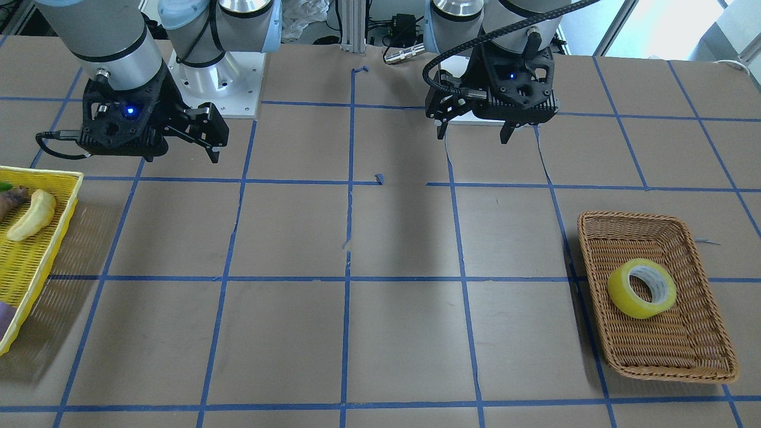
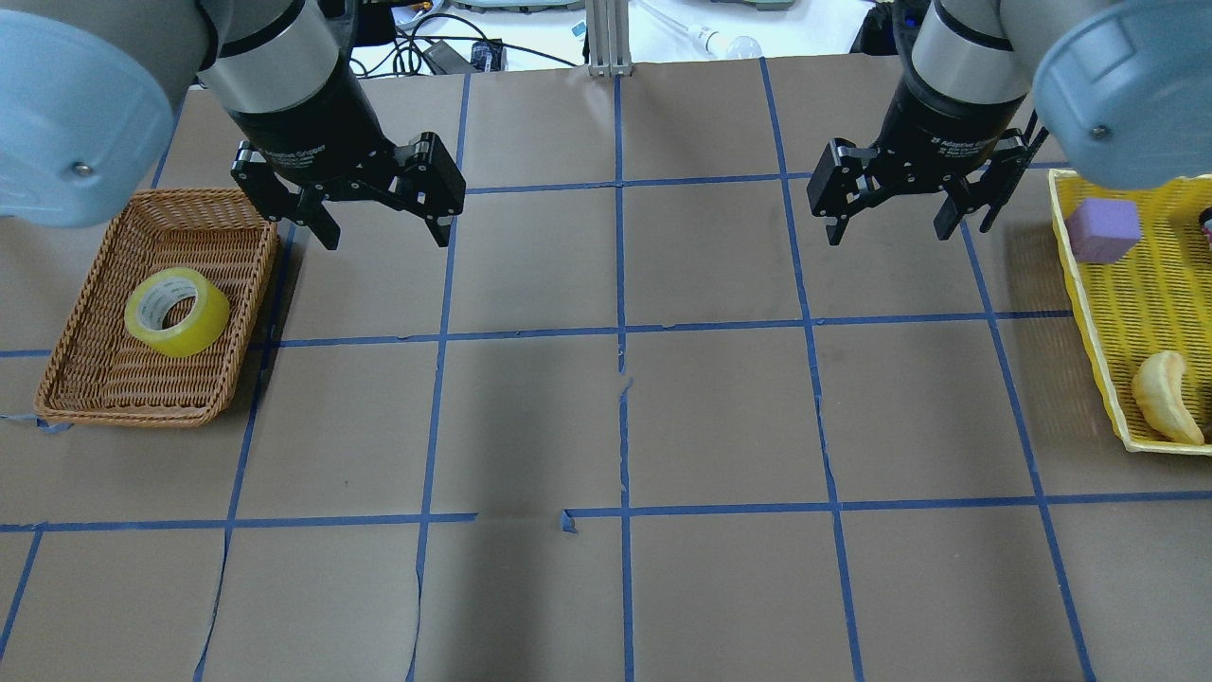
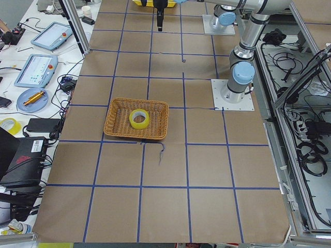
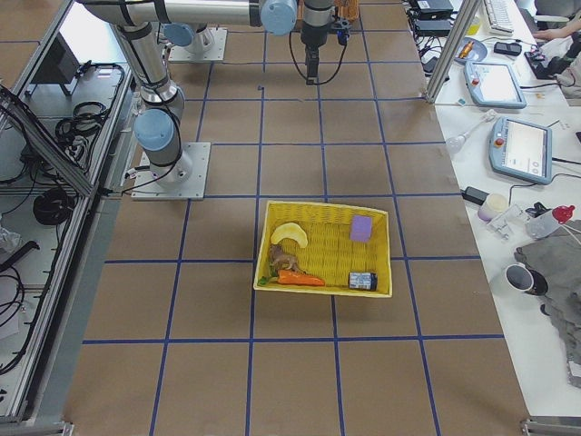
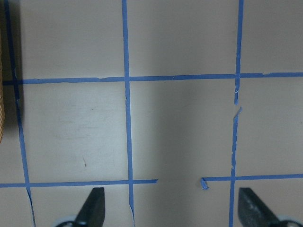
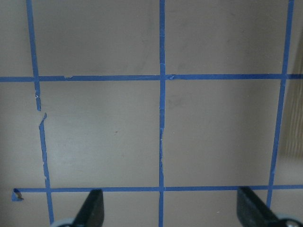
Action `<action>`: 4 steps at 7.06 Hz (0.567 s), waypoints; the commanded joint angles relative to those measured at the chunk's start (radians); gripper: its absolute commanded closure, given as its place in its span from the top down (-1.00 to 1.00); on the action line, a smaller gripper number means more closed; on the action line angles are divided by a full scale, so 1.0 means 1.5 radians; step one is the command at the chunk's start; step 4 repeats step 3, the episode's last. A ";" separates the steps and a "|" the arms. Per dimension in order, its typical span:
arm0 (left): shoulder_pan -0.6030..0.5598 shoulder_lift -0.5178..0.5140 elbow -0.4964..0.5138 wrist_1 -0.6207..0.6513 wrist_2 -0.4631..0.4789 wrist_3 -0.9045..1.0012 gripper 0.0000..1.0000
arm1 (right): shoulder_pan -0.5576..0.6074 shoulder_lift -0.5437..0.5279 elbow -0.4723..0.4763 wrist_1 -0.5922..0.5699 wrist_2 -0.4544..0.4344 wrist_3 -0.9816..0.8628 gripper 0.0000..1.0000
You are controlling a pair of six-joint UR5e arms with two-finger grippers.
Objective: Transfer tape with both arms
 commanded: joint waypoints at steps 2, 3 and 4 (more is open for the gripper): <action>0.000 0.004 -0.001 0.000 0.004 0.003 1.00 | 0.001 -0.002 0.000 0.000 -0.001 0.004 1.00; 0.000 0.004 -0.001 0.000 0.004 0.003 1.00 | 0.000 -0.003 0.000 0.001 -0.004 0.004 1.00; 0.000 0.004 -0.001 0.000 0.004 0.003 1.00 | 0.000 -0.003 0.000 0.001 -0.004 0.004 1.00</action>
